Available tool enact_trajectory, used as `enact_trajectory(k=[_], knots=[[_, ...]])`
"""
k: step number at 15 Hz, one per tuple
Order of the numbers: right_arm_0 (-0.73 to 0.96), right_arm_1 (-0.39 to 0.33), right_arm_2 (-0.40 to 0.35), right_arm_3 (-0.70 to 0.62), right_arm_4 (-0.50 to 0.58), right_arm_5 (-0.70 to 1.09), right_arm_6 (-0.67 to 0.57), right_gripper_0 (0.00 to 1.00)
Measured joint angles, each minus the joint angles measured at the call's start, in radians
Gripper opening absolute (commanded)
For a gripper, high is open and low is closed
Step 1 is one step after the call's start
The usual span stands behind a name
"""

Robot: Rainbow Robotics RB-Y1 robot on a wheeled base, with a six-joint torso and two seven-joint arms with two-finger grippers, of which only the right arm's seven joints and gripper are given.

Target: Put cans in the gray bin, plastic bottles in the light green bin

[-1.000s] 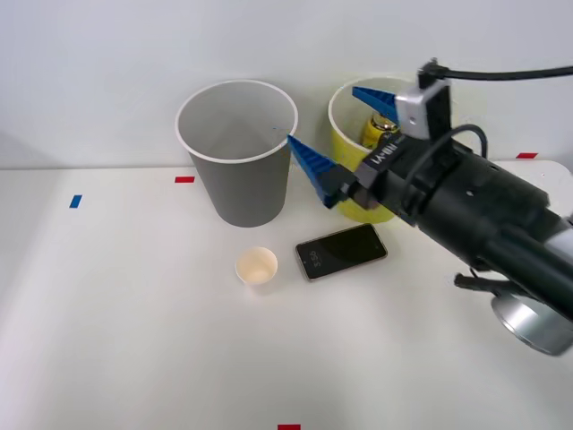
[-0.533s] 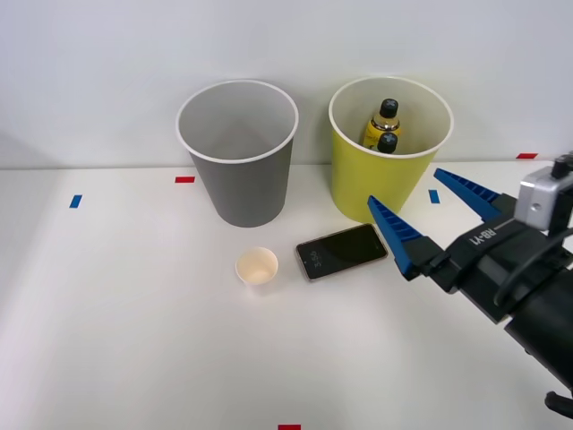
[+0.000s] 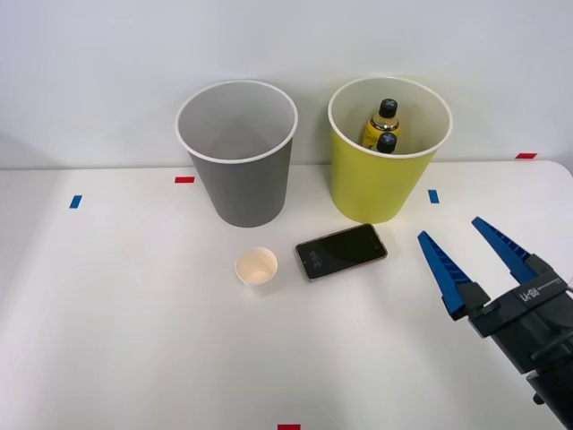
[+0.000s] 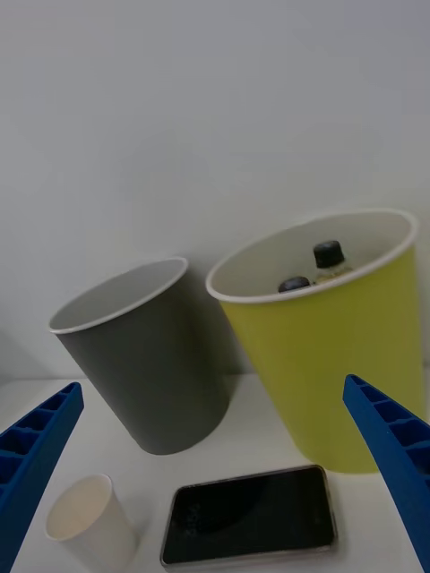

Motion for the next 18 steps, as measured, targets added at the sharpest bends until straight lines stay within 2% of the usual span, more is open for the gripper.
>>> enact_trajectory(k=[3,6,8,13,16,18], knots=[[0.006,0.158,0.013,0.110,0.018,-0.011,0.016,1.00],[0.030,0.321,-0.007,0.175,0.144,-0.012,0.031,1.00],[0.062,0.366,-0.015,0.183,0.183,-0.012,0.034,1.00],[0.070,0.404,-0.010,0.186,0.201,0.014,0.065,1.00],[0.069,0.478,-0.004,0.191,0.209,0.016,0.265,1.00],[0.070,0.549,0.005,0.245,0.210,-0.040,0.401,1.00]])
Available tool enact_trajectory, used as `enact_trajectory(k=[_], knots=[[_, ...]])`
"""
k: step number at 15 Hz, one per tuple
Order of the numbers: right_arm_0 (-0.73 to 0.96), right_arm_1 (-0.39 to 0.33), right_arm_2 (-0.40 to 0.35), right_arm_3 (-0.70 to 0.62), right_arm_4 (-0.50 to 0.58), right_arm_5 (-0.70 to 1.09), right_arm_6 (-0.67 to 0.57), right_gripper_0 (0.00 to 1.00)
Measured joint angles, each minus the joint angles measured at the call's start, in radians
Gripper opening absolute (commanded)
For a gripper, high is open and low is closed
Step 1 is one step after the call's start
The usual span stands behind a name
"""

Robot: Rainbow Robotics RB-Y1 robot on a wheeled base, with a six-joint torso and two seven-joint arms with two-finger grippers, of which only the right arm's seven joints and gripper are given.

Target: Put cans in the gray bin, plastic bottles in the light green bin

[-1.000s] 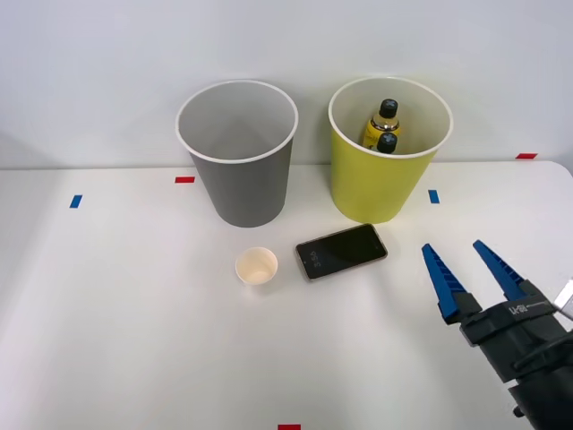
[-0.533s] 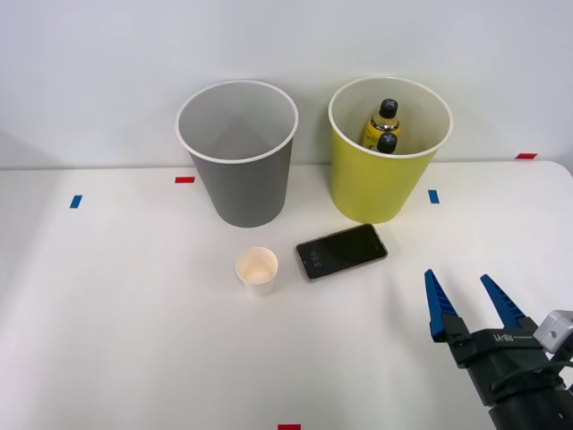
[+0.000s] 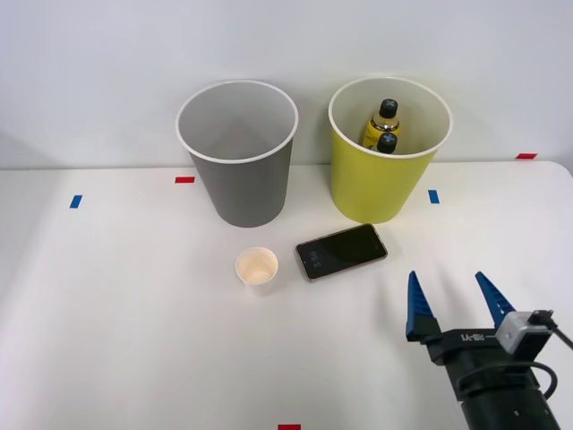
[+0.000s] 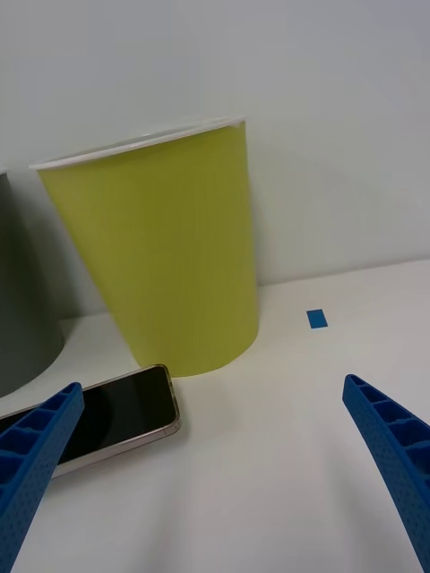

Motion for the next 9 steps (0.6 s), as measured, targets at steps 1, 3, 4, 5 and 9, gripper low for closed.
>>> enact_trajectory(k=[1,3,4,5,9], knots=[[0.000,0.026,0.001,0.041,0.000,-0.059,0.059,1.00],[0.018,0.032,0.014,0.084,-0.031,-0.121,0.162,1.00],[0.036,0.008,0.028,0.086,-0.081,-0.134,0.212,1.00],[0.057,-0.030,0.049,0.087,-0.143,-0.146,0.264,1.00],[0.152,-0.196,0.128,0.087,-0.375,-0.226,0.474,1.00]])
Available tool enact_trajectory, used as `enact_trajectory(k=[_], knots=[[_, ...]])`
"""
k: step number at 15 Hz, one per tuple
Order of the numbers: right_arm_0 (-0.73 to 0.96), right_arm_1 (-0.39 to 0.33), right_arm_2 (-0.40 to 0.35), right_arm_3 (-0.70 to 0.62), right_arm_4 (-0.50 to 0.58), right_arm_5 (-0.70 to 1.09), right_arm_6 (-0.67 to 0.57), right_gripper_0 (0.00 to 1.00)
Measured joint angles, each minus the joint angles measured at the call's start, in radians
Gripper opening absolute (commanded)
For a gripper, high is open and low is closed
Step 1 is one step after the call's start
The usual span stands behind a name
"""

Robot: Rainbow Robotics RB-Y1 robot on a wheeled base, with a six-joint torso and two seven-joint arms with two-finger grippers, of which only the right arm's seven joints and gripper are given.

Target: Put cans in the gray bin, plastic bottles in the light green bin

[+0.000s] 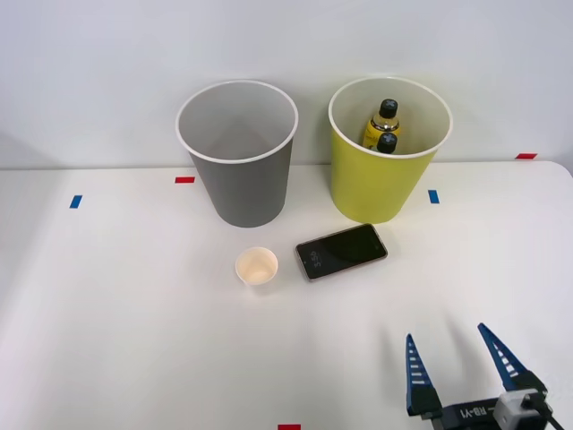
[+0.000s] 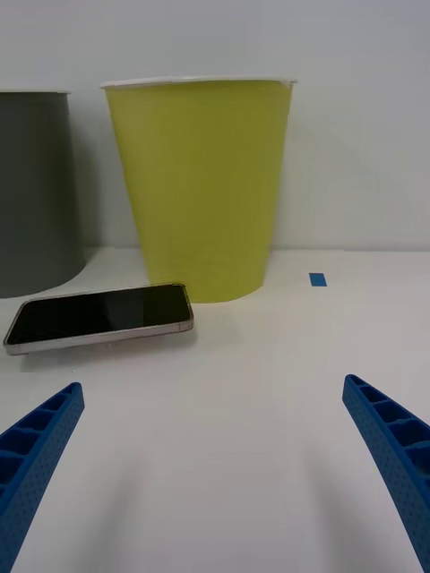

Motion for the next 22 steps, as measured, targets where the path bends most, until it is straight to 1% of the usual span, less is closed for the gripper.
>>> enact_trajectory(k=[2,4,7,22], knots=[[0.054,-0.028,0.020,0.000,-0.030,-0.039,0.032,1.00],[0.106,-0.032,0.050,0.000,-0.027,-0.051,0.036,1.00],[0.131,-0.033,0.089,0.000,-0.017,-0.058,0.048,1.00],[0.132,-0.033,0.092,0.000,-0.014,-0.060,0.051,1.00]])
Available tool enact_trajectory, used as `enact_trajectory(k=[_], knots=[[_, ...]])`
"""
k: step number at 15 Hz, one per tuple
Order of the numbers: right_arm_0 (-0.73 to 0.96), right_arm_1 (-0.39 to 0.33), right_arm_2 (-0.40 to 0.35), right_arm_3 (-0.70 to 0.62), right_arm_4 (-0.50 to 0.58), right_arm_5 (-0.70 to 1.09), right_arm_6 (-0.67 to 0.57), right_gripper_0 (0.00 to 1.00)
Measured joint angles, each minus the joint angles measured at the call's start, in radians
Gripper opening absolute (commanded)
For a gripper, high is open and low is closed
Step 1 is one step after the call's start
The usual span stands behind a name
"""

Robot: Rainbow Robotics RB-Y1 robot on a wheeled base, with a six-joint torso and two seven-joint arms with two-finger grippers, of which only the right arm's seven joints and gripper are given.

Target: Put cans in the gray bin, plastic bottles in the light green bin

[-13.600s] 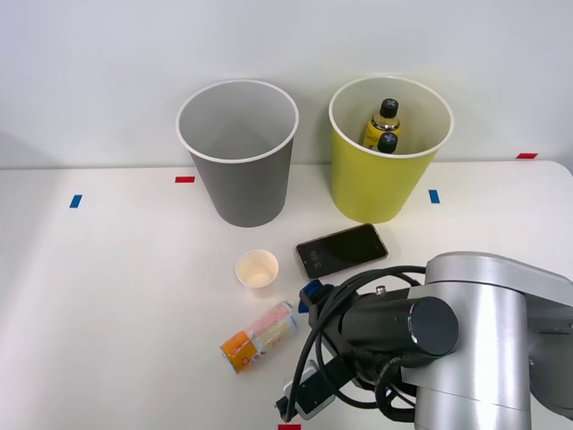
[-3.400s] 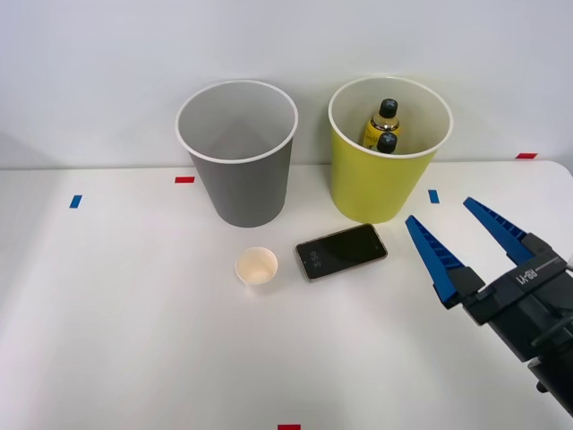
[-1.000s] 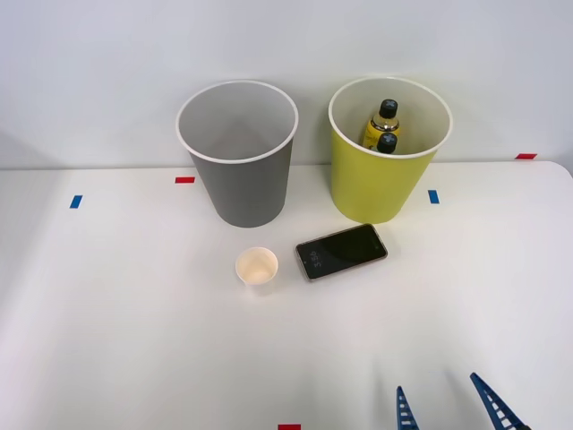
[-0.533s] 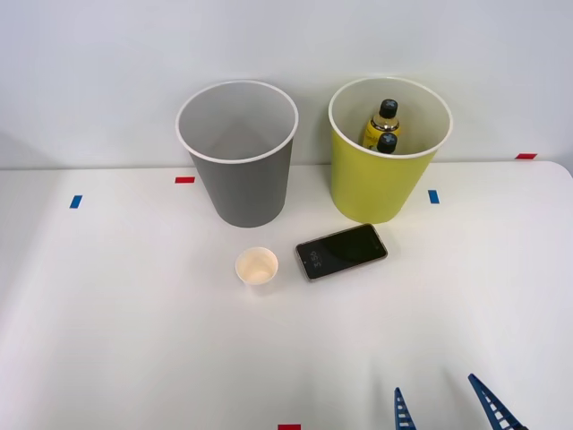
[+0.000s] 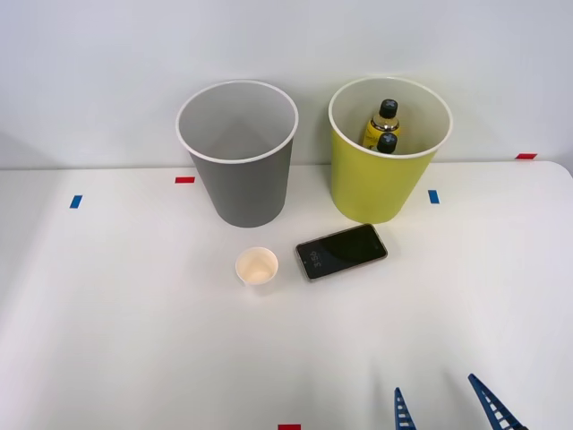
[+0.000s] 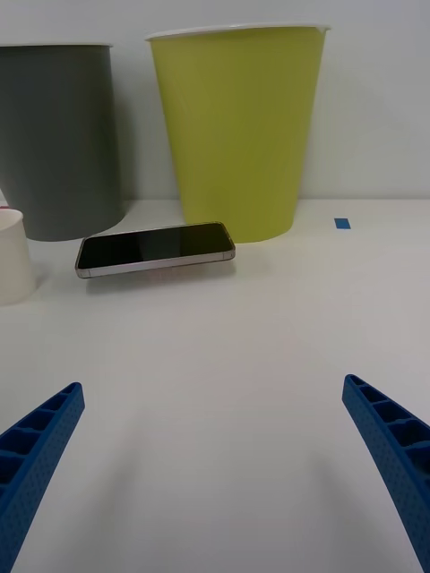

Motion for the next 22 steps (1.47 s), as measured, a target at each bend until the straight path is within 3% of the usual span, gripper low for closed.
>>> enact_trajectory(k=[22], knots=[[0.000,0.000,0.000,0.000,0.000,0.000,0.000,1.00]])
